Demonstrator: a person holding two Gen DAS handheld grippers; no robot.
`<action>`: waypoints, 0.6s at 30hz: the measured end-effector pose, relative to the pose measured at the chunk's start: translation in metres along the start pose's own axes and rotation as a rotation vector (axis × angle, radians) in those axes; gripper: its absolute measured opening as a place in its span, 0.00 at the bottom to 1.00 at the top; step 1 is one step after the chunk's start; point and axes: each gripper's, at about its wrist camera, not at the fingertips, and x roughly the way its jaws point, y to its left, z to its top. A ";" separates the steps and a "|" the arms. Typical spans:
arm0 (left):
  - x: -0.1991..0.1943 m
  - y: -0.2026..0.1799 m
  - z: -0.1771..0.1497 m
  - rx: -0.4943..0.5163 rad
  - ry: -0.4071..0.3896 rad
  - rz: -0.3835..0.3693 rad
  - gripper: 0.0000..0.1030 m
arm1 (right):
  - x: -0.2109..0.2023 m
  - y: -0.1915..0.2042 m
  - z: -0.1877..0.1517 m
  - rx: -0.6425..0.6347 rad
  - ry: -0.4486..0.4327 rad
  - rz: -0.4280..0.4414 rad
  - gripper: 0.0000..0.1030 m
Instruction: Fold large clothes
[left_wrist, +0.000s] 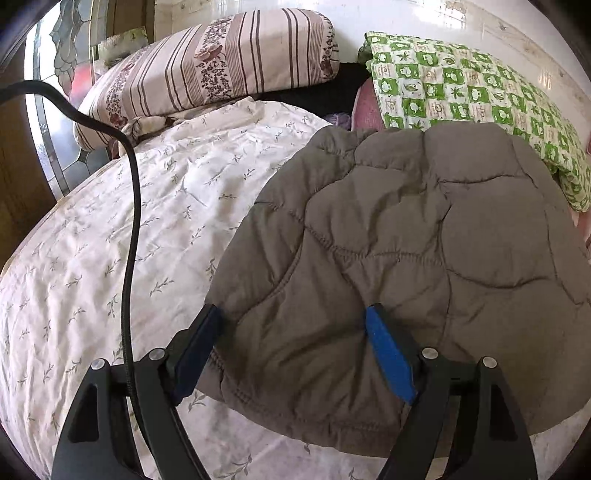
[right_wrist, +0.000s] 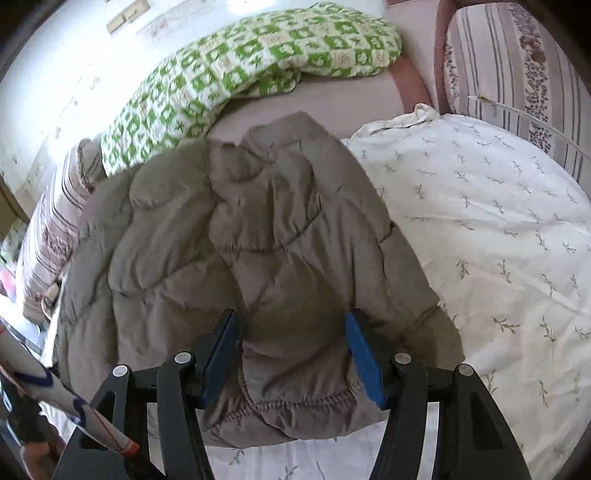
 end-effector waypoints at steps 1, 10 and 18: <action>-0.002 0.002 0.001 -0.007 -0.003 -0.005 0.78 | 0.000 0.000 0.002 0.004 -0.001 0.005 0.63; -0.006 0.027 0.003 -0.072 0.025 -0.023 0.78 | -0.033 -0.028 0.010 0.091 -0.044 0.016 0.63; 0.004 0.034 0.004 -0.097 0.097 -0.063 0.79 | -0.017 -0.049 0.006 0.142 0.050 0.050 0.63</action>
